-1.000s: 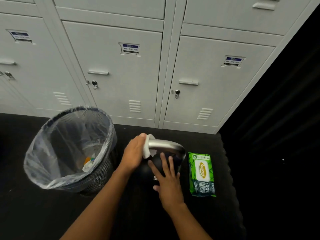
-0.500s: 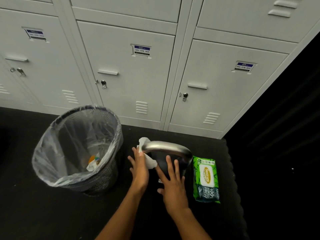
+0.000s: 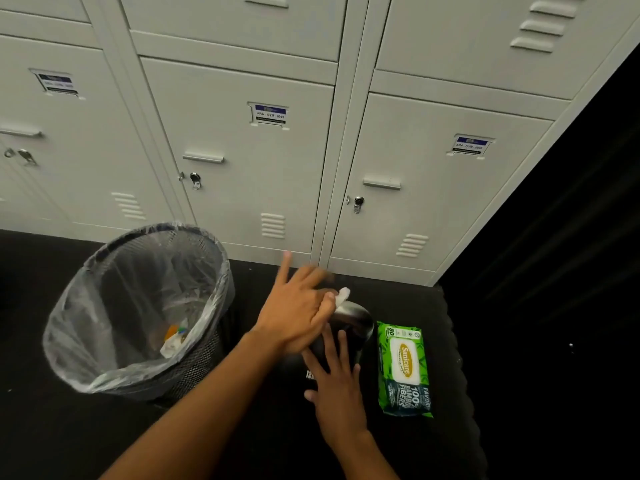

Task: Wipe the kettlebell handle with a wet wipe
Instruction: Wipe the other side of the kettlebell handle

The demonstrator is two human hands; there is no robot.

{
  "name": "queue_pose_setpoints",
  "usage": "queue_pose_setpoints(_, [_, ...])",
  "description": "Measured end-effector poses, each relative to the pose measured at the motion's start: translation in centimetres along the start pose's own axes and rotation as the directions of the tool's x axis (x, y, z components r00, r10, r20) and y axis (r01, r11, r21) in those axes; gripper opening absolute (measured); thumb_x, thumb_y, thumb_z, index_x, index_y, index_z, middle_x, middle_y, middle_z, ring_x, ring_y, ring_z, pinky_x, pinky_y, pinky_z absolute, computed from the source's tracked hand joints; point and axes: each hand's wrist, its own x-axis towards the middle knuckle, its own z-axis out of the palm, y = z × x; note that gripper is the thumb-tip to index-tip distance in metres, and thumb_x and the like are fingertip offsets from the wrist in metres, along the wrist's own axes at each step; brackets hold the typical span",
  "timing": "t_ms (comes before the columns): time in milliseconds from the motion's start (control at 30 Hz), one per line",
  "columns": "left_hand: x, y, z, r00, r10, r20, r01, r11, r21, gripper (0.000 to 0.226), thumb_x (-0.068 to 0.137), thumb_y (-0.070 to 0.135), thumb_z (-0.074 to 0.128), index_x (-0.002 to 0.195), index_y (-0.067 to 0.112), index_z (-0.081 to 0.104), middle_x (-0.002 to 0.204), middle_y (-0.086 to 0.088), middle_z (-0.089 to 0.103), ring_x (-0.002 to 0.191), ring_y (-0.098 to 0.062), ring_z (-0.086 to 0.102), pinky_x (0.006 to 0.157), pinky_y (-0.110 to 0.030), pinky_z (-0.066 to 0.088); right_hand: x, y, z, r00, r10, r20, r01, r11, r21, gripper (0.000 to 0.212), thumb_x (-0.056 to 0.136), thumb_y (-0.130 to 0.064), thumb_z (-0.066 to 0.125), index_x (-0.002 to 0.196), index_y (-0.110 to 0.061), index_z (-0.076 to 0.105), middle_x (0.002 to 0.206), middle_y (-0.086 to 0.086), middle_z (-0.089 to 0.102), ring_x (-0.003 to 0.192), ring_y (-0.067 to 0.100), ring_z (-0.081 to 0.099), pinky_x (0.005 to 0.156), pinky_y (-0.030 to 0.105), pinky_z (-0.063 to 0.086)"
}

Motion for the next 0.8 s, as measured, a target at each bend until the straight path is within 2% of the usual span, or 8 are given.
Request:
queue_pose_setpoints(33, [0.4, -0.3, -0.3, 0.995, 0.012, 0.095, -0.003, 0.995, -0.099, 0.061, 0.101, 0.044, 0.014, 0.119, 0.027, 0.07, 0.127, -0.005, 0.061, 0.12, -0.019, 0.053, 0.117, -0.052, 0.029, 0.0, 0.0, 0.1, 1.0, 0.001, -0.006, -0.001, 1.0, -0.006, 0.103, 0.094, -0.028, 0.063, 0.135, -0.064, -0.025, 0.15, -0.011, -0.049, 0.14, 0.026, -0.043, 0.119, 0.064, 0.004])
queue_pose_setpoints(100, [1.0, -0.5, -0.5, 0.974, -0.012, 0.225, 0.056, 0.98, -0.189, 0.052, 0.104, 0.041, 0.019, 0.107, 0.018, 0.065, 0.104, -0.006, 0.064, 0.093, -0.022, 0.059, 0.094, -0.048, 0.048, 0.1, 0.0, 0.2, 1.0, 0.002, -0.014, -0.002, 1.0, 0.0, 0.104, 0.094, -0.028, 0.063, 0.137, -0.065, -0.024, 0.151, -0.011, -0.049, 0.141, 0.025, -0.042, 0.119, 0.063, 0.004])
queue_pose_setpoints(200, [3.0, -0.7, -0.7, 0.915, -0.109, 0.388, 0.147, 0.987, -0.069, 0.042, 0.107, 0.036, 0.025, 0.114, 0.014, 0.061, 0.114, -0.013, 0.063, 0.102, -0.031, 0.058, 0.094, -0.048, 0.047, 0.2, 0.0, 0.4, 1.0, 0.013, -0.014, -0.013, 1.0, 0.011, 0.103, 0.094, -0.029, 0.063, 0.142, -0.064, -0.021, 0.155, -0.008, -0.04, 0.142, 0.025, -0.041, 0.12, 0.063, 0.008])
queue_pose_setpoints(300, [4.5, -1.0, -0.8, 0.865, -0.115, 0.489, 0.152, 0.988, -0.035, 0.059, 0.096, 0.047, 0.021, 0.116, 0.011, 0.062, 0.106, -0.014, 0.057, 0.095, -0.029, 0.052, 0.083, -0.04, 0.04, 0.3, 0.0, 0.6, 1.0, 0.02, -0.017, -0.019, 1.0, 0.017, 0.101, 0.094, -0.029, 0.064, 0.145, -0.062, -0.017, 0.154, -0.009, -0.04, 0.142, 0.024, -0.042, 0.12, 0.063, 0.009])
queue_pose_setpoints(433, [2.3, -0.1, 1.1, 0.967, -0.218, 0.132, 0.224, 0.974, -0.034, 0.046, 0.104, 0.037, 0.03, 0.085, 0.014, 0.065, 0.078, -0.005, 0.063, 0.072, -0.023, 0.058, 0.069, -0.038, 0.046, 0.2, 0.0, 0.5, 1.0, 0.009, -0.003, -0.009, 1.0, 0.001, 0.104, 0.094, -0.029, 0.063, 0.141, -0.063, -0.023, 0.151, -0.009, -0.048, 0.141, 0.026, -0.042, 0.12, 0.064, 0.005])
queue_pose_setpoints(567, [0.2, 0.8, 3.2, 0.939, -0.232, -0.255, 0.22, 0.973, -0.075, 0.044, 0.105, 0.034, 0.022, 0.084, 0.019, 0.058, 0.074, 0.005, 0.054, 0.066, -0.015, 0.049, 0.073, -0.039, 0.049, 0.2, 0.1, 0.1, 1.0, 0.007, 0.023, -0.008, 1.0, 0.012, 0.093, 0.095, -0.027, 0.063, 0.15, -0.054, -0.007, 0.144, -0.013, -0.054, 0.14, 0.026, -0.044, 0.12, 0.063, 0.002])
queue_pose_setpoints(733, [-3.8, -0.7, 5.0, 0.954, -0.131, -0.271, 0.08, 0.978, -0.193, 0.04, 0.108, 0.037, 0.024, 0.129, 0.022, 0.055, 0.119, 0.007, 0.056, 0.116, -0.01, 0.048, 0.116, -0.038, 0.028, 0.0, 0.1, 0.2, 1.0, 0.003, -0.012, -0.002, 0.999, 0.042, 0.108, 0.093, -0.023, 0.065, 0.13, -0.067, -0.026, 0.147, -0.018, -0.052, 0.139, 0.021, -0.045, 0.12, 0.063, 0.001])
queue_pose_setpoints(800, [-3.5, -0.9, 4.8, 0.937, -0.189, -0.293, 0.108, 0.957, -0.271, 0.034, 0.109, 0.033, 0.027, 0.121, 0.022, 0.057, 0.113, 0.01, 0.055, 0.112, -0.005, 0.047, 0.123, -0.037, 0.018, 0.0, 0.0, 0.3, 0.999, 0.001, -0.037, 0.0, 0.999, 0.036, 0.11, 0.093, -0.021, 0.065, 0.132, -0.066, -0.027, 0.15, -0.016, -0.049, 0.14, 0.02, -0.045, 0.12, 0.064, 0.002])
